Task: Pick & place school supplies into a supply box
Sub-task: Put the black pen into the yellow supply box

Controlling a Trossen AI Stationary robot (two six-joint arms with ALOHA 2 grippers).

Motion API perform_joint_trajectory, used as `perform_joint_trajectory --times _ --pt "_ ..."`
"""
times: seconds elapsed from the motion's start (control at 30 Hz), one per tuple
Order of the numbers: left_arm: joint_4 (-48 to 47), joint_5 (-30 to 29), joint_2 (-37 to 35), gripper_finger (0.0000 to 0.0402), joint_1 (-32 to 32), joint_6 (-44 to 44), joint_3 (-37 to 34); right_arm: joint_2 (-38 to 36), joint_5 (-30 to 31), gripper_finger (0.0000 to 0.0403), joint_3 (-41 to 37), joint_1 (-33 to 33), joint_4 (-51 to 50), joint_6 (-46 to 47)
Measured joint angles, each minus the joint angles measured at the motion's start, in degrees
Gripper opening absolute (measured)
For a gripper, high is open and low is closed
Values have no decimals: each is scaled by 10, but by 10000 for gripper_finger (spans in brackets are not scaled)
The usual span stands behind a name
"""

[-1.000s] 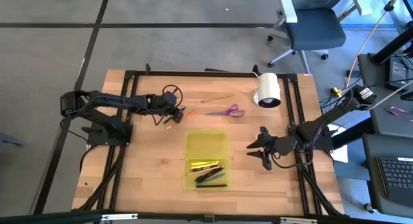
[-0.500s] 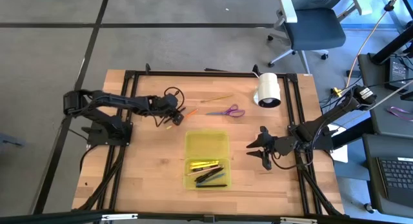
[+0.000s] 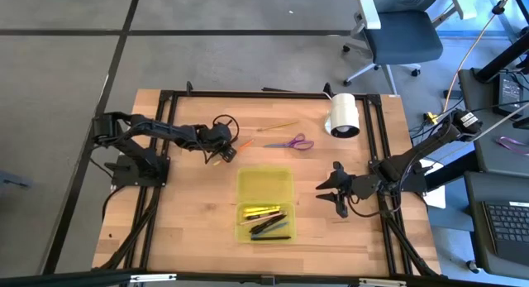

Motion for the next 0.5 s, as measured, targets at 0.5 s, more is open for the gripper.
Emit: perform_joint_trajectory --times 0.5 --pt "-2 3 1 73 -1 28 -1 0 1 144 0 0 -7 -15"
